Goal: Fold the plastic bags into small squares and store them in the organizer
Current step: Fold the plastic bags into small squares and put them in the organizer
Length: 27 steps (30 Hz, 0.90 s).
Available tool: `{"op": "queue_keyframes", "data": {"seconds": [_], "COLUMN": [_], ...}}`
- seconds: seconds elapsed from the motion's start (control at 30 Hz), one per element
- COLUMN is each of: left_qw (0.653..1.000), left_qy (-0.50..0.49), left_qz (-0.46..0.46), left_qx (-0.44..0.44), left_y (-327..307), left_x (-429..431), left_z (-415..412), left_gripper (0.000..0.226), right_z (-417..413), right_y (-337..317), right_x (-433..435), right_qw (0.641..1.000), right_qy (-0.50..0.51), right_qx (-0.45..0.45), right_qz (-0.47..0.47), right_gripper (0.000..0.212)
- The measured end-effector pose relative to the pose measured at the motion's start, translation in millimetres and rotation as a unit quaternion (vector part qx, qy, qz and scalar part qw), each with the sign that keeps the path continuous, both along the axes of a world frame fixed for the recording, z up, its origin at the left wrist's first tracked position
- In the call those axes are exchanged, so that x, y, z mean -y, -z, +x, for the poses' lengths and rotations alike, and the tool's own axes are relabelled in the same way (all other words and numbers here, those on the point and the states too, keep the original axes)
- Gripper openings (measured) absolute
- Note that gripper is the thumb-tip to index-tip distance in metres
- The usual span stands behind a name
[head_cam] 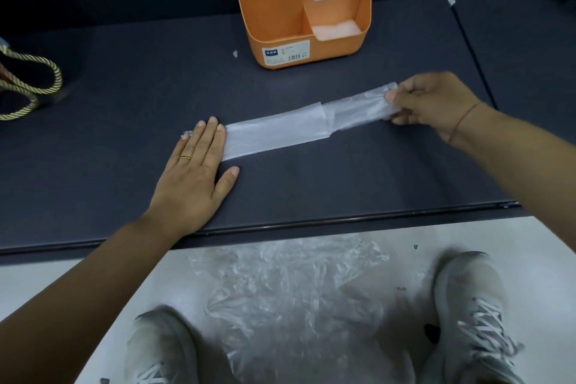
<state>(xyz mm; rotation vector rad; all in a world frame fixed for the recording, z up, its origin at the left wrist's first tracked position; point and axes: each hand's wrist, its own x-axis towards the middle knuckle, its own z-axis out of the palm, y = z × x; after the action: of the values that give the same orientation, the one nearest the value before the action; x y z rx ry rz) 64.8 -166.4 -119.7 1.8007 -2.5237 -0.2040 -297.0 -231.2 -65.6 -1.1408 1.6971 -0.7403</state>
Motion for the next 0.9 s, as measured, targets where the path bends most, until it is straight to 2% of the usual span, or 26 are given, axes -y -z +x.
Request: {"op": "queue_keyframes", "data": {"seconds": [0.07, 0.17, 0.23, 0.37, 0.47, 0.57, 0.73, 0.9], "left_qw": [1.000, 0.999, 0.998, 0.994, 0.991, 0.989, 0.981, 0.967], "left_qy": [0.014, 0.044, 0.063, 0.101, 0.128, 0.142, 0.185, 0.163], "left_qz": [0.009, 0.021, 0.022, 0.027, 0.026, 0.012, 0.001, 0.001], "left_qx": [-0.003, 0.006, 0.016, 0.025, 0.034, 0.035, -0.057, -0.197], "left_y": [-1, -2, -3, -7, -9, -12, -15, -24], "left_x": [5, 14, 19, 32, 42, 46, 9, -42], "left_z": [4, 13, 17, 22, 26, 17, -64, -146], "left_gripper": [0.076, 0.079, 0.081, 0.080, 0.081, 0.084, 0.089, 0.080], "right_z": [-2, -7, -5, 5, 10, 6, -4, 2], "right_y": [-5, -10, -13, -12, -9, -9, -20, -40], "right_x": [-3, 0, 1, -1, -10, -26, -58, -83], "right_qw": [0.992, 0.978, 0.982, 0.992, 0.988, 0.986, 0.979, 0.953], "right_qy": [0.034, 0.052, 0.024, -0.054, -0.107, -0.113, -0.093, -0.155], "right_qx": [0.097, 0.155, 0.123, 0.011, -0.025, -0.027, 0.055, 0.141], "right_qz": [0.070, 0.129, 0.140, 0.110, 0.112, 0.116, 0.171, 0.220], "right_gripper": [0.007, 0.027, 0.033, 0.025, 0.019, 0.016, 0.014, 0.026]}}
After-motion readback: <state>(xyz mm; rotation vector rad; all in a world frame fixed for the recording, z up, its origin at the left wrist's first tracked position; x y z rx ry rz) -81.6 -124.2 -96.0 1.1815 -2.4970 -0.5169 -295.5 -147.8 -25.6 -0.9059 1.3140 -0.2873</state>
